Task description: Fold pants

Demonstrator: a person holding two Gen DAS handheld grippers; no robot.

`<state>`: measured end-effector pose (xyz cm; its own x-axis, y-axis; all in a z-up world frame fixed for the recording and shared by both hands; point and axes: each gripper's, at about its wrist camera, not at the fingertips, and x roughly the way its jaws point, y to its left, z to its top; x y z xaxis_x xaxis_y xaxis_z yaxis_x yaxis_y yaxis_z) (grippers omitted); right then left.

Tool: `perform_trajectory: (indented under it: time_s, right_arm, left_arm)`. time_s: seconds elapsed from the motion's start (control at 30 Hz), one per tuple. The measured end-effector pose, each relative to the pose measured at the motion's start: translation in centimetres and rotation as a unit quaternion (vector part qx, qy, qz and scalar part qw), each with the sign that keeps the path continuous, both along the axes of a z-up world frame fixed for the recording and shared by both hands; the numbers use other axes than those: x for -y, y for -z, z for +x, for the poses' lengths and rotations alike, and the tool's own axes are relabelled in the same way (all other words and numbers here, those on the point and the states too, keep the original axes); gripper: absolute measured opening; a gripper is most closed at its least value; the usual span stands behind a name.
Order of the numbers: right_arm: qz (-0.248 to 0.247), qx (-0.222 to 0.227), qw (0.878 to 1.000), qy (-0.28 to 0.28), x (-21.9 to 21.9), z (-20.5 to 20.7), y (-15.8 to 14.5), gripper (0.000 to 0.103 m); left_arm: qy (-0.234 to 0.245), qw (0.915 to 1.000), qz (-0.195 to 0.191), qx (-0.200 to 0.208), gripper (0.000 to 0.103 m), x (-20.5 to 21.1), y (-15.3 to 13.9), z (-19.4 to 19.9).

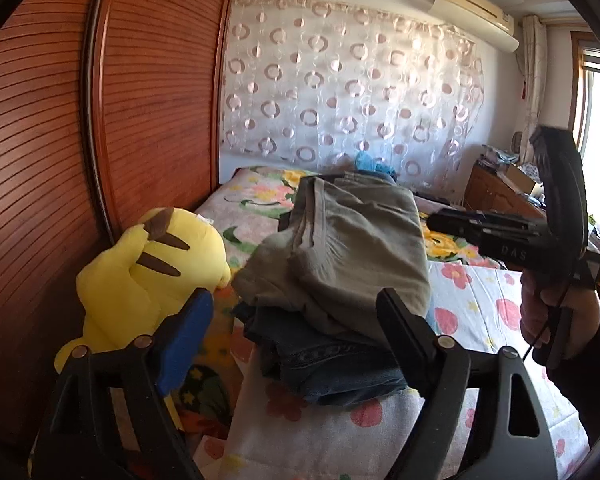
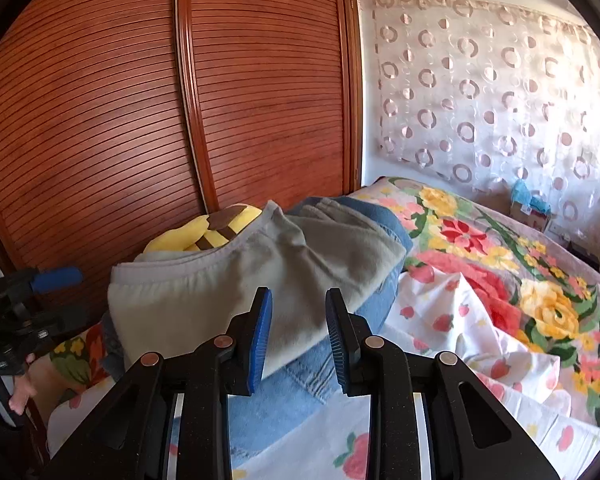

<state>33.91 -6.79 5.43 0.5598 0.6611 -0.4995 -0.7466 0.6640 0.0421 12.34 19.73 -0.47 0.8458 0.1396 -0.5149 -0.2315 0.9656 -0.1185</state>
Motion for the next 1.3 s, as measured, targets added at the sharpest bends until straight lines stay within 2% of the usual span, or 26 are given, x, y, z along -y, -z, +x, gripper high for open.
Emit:
perform_trajectory:
  time_s: [0.13,0.6,0.63,0.7,0.8,0.9,1.13,1.3]
  right_arm:
    - [0.004,-0.003,1.000,0.003,0.5,-0.9,0.0,0.029]
    - [0.008,-0.005,1.000,0.025,2.5,-6.1,0.1,0.029]
    - [0.006,-0.005,1.000,0.027,2.6,-6.4,0.1,0.030]
    - [0.004,-0.005,1.000,0.028,2.5,-6.9,0.0,0.048]
    - [0.010,-0.008,1.000,0.024,2.5,-7.6,0.0,0.068]
    - [0.015,-0.007,1.000,0.021,2.7,-8.4,0.0,0.080]
    - [0.017,-0.001,0.999,0.030,3.6,-10.5,-0.3,0.080]
    - [0.021,0.000,0.998,0.053,5.2,-12.6,-0.1,0.080]
  left_arm:
    - [0.003,1.0000,-0.007,-0.001,0.089,-0.3,-0.1,-0.4]
    - [0.011,0.9998,0.013,-0.009,0.089,1.6,-0.1,-2.7]
    - [0.012,0.9998,0.012,-0.009,0.089,1.7,-0.1,-2.9]
    - [0.013,0.9998,0.010,-0.007,0.089,1.9,-0.1,-3.5]
    - [0.010,0.9998,0.015,-0.002,0.089,2.1,-0.2,-4.2]
    - [0.011,0.9997,0.021,0.000,0.089,2.3,-0.3,-4.6]
    - [0.017,0.9993,0.032,0.000,0.089,3.4,-0.4,-5.3]
    - [0.044,0.9985,0.032,-0.002,0.089,5.1,-0.1,-5.9]
